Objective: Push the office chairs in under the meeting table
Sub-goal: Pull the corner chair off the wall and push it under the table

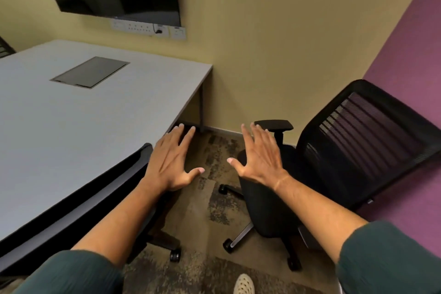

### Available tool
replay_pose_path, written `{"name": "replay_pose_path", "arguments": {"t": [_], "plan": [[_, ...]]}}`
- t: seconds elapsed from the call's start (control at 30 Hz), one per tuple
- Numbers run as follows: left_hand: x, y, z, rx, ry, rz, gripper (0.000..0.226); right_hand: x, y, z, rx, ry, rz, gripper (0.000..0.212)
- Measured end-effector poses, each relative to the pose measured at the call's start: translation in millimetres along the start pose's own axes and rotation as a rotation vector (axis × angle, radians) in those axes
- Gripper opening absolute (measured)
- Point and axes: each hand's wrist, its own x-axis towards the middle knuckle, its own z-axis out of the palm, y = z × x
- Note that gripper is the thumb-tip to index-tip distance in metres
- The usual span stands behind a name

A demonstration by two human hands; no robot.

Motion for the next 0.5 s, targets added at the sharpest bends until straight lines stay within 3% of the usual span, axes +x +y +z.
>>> {"name": "replay_pose_path", "arguments": {"t": [0.5], "plan": [[207.8, 137.6, 55.5, -0.043, -0.053, 0.354, 0.109, 13.9, 195.4, 1.1, -0.096, -0.020, 0.428, 0.101]]}}
